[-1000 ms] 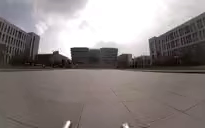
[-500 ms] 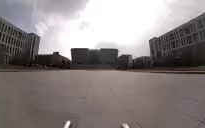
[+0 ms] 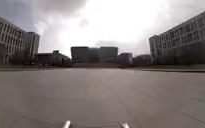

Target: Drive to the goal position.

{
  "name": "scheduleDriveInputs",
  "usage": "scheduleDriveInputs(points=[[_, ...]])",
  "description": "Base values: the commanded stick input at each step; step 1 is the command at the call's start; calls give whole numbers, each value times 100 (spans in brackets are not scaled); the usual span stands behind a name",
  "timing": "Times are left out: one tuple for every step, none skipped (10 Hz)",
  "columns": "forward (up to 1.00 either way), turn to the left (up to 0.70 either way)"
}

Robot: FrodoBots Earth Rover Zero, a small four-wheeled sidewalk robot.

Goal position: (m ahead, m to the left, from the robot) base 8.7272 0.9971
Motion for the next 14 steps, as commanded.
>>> scheduleDriveInputs(points=[[70,0],[70,0],[70,0],[70,0],[70,0],[70,0],[70,0],[70,0],[70,0],[70,0],[70,0],[70,0],[70,0],[70,0]])
